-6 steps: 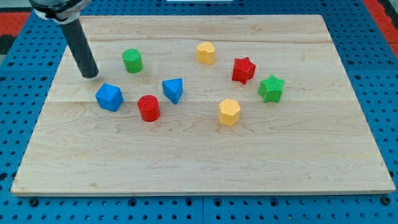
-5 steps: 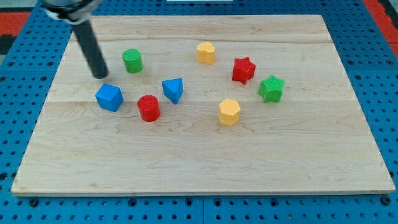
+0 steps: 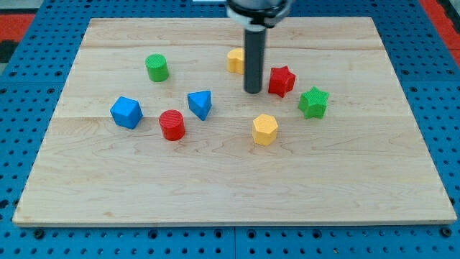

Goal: Keep red circle and green star below blue triangle

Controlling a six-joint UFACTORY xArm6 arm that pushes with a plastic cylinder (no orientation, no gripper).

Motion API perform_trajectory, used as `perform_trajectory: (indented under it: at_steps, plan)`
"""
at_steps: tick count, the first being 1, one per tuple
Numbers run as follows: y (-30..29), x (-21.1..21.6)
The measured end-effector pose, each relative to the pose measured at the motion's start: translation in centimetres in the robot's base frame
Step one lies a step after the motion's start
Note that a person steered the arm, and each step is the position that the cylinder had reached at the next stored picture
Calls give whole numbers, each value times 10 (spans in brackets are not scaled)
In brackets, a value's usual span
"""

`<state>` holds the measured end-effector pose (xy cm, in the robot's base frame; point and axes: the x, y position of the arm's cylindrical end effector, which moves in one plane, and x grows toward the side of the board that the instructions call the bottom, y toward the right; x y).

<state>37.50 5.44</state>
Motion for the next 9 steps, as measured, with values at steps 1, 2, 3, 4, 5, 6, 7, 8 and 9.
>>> perform_trajectory:
  at_steps: [1, 2, 3, 4, 5, 6, 7, 8, 9]
  plan:
    - [57, -3]
    - [70, 7]
    - [58, 83]
    - [60, 115]
    - [73, 81]
    - [109, 67]
    - [137, 85]
    - [92, 140]
    - [41, 187]
